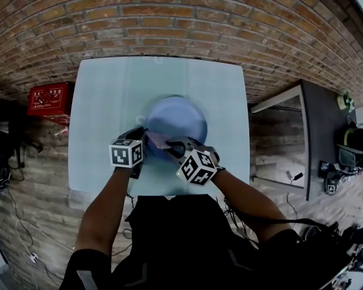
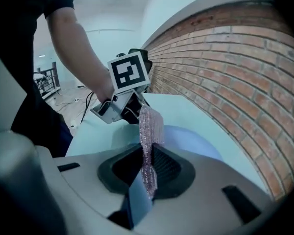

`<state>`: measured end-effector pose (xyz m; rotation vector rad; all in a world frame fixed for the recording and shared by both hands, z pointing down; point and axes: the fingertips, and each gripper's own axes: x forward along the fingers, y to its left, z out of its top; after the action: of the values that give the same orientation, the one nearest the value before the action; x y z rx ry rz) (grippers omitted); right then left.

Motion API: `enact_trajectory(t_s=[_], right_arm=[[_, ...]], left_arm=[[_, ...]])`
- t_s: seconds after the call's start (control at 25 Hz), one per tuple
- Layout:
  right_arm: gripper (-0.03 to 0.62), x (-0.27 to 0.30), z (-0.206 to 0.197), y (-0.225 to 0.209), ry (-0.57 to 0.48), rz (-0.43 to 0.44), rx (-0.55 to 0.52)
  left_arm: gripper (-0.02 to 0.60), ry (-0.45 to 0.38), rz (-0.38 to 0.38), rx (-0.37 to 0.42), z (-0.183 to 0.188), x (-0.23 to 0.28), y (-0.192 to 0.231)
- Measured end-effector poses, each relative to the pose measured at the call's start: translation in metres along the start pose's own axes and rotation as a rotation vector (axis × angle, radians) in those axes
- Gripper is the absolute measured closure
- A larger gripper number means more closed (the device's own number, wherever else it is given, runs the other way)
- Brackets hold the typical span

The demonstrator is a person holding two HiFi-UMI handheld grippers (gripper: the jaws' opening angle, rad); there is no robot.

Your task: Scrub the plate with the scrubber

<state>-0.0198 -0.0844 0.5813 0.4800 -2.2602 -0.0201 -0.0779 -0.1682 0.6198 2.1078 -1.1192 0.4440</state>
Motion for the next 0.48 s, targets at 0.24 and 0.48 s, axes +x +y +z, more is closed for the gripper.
enact_trajectory(t_s=[0.24, 0.48], right_arm=[[0.526, 0.000, -0.028, 0.009, 0.049, 0.089, -0.069], [0.526, 0.013, -0.045, 0.021, 0.152, 0.182, -0.154]], left_arm=[[0.502, -0.007, -0.011, -0.003, 0.002, 0.001, 0.000], [0.506, -0.002, 0.024, 0.010, 0.001, 0.001, 0.000]])
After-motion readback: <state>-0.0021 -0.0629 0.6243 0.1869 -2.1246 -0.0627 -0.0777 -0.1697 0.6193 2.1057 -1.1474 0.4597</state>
